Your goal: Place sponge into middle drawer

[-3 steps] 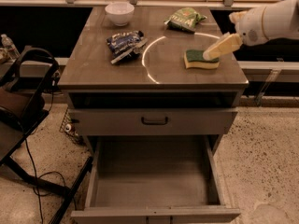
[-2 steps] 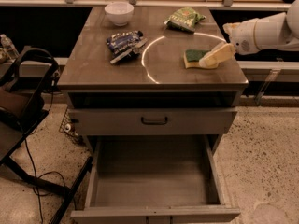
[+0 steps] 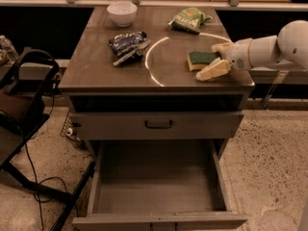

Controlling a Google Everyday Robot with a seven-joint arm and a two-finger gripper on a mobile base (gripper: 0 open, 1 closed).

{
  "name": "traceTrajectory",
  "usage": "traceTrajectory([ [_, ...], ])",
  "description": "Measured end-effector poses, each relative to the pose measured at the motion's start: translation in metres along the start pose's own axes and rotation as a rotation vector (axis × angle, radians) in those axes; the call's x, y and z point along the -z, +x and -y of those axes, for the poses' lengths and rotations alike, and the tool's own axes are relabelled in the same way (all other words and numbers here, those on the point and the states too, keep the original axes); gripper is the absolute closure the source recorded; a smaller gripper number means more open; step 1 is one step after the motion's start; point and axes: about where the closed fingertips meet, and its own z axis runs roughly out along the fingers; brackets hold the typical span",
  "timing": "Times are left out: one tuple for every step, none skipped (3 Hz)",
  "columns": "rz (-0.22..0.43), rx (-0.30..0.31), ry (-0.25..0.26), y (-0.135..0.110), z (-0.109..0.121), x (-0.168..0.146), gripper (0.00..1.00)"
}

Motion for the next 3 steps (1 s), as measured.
traceTrajectory([
  [0.0,0.0,0.0,-0.0037,0.0007,0.002,0.49],
  [0.0,0.0,0.0,-0.005,0.0009,0.0028,0.72],
  [0.0,0.0,0.0,-0.005,0.0009,0.0026,0.95],
])
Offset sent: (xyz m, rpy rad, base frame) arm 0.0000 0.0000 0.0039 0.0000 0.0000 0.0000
